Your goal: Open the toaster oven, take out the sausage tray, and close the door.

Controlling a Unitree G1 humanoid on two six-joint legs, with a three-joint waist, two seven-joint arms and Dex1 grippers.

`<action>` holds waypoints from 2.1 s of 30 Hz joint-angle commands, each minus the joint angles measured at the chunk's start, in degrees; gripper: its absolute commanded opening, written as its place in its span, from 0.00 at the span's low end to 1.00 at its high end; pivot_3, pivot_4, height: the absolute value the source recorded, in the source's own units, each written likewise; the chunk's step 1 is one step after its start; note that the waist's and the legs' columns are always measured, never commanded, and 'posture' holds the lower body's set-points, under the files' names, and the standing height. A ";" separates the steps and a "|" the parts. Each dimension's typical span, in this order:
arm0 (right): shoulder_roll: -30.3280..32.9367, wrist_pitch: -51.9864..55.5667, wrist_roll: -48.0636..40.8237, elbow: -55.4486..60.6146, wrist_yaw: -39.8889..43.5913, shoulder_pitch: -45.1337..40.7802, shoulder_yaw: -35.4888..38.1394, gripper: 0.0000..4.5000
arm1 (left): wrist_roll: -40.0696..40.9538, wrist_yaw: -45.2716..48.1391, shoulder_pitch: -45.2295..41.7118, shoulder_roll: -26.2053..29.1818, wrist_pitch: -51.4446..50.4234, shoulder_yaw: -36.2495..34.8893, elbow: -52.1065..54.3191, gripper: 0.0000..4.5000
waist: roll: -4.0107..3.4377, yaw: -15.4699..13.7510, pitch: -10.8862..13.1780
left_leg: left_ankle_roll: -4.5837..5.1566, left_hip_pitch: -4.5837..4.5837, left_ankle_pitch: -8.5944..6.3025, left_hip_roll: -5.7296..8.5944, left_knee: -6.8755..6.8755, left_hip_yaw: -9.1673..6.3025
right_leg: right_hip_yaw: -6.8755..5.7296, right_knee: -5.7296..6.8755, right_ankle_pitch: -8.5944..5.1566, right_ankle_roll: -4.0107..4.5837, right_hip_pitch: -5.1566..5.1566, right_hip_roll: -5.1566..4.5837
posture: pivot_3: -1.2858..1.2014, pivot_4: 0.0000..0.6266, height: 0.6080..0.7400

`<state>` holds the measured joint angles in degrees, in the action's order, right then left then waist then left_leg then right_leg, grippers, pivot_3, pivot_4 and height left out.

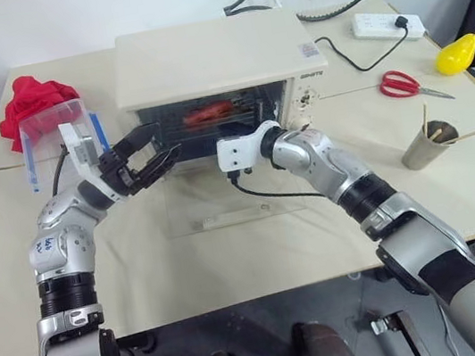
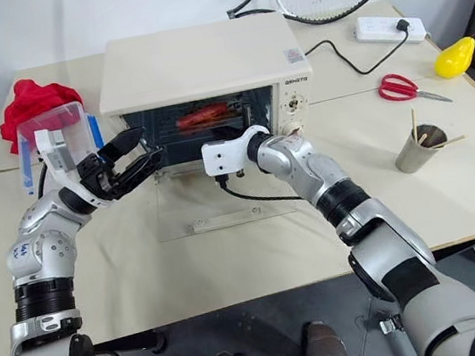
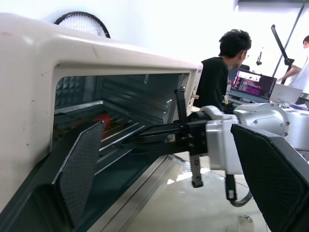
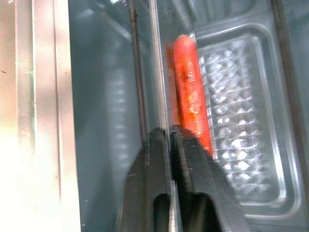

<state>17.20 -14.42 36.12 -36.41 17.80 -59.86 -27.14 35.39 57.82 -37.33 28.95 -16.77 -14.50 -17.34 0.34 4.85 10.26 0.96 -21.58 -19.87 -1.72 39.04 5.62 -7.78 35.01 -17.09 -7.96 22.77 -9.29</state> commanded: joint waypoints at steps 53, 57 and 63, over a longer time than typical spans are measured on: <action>18.44 -2.06 -3.55 54.87 16.29 34.56 8.26 0.00 | 22.94 -31.68 1.19 1.73 -65.49 -14.87 11.45 1.00 | 0.12 -3.32 0.04 | -0.04 0.11 0.02 0.02 0.36 0.10 | 0.19 -0.03 -0.01 0.01 -0.21 -0.03 | 0.52 0.24 1.00; 17.87 -2.53 -4.14 54.30 16.86 32.91 8.40 0.00 | 25.02 -35.98 -0.80 -1.48 -71.70 -19.09 9.03 0.96 | 0.12 -3.29 0.04 | -0.04 0.12 0.03 0.01 0.36 0.10 | 0.19 -0.04 -0.01 0.01 -0.21 -0.02 | 0.52 0.24 1.00; 17.39 -4.04 -7.02 53.77 18.71 31.47 7.73 0.00 | 29.22 -43.09 -2.08 -6.20 -75.73 -22.61 6.65 0.65 | 0.16 -3.42 0.03 | -0.04 0.13 0.02 0.04 0.40 0.04 | 0.20 -0.03 -0.01 0.01 -0.28 -0.03 | 0.52 0.24 1.00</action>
<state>34.61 -17.67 30.76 15.95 36.21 -28.29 -20.19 61.81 15.96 -38.33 22.56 -92.15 -35.21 -10.70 0.50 1.43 10.29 0.92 -21.44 -19.84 -1.69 39.44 5.65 -7.59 34.98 -17.09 -7.95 22.50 -9.32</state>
